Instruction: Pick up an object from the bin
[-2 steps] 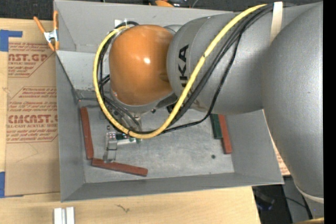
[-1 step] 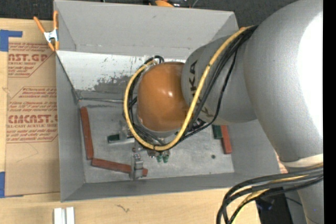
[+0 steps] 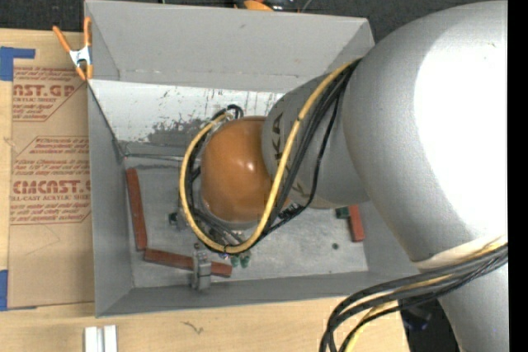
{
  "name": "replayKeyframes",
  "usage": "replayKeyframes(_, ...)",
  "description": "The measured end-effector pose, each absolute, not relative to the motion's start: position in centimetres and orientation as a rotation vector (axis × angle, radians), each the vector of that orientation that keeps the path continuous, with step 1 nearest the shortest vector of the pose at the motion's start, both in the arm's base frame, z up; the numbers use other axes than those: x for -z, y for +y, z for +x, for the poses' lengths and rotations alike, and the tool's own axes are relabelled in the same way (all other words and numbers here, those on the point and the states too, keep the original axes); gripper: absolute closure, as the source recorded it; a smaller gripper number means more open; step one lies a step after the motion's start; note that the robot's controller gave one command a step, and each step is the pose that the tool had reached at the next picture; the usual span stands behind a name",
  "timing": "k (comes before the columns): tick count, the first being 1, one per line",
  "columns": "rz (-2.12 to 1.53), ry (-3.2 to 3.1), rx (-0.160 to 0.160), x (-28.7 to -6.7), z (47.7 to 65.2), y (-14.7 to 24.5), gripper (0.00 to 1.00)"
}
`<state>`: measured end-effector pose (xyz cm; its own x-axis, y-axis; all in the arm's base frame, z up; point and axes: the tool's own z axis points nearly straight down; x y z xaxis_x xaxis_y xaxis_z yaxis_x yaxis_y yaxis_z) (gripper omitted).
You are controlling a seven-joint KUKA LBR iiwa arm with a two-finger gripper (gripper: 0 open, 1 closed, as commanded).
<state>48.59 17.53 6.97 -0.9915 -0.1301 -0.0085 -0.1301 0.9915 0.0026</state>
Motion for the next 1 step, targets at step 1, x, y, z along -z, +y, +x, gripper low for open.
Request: replayKeyframes(1, -0.206, 3.134, -0.003, -7.02, 48.43, 17.48, 1.0)
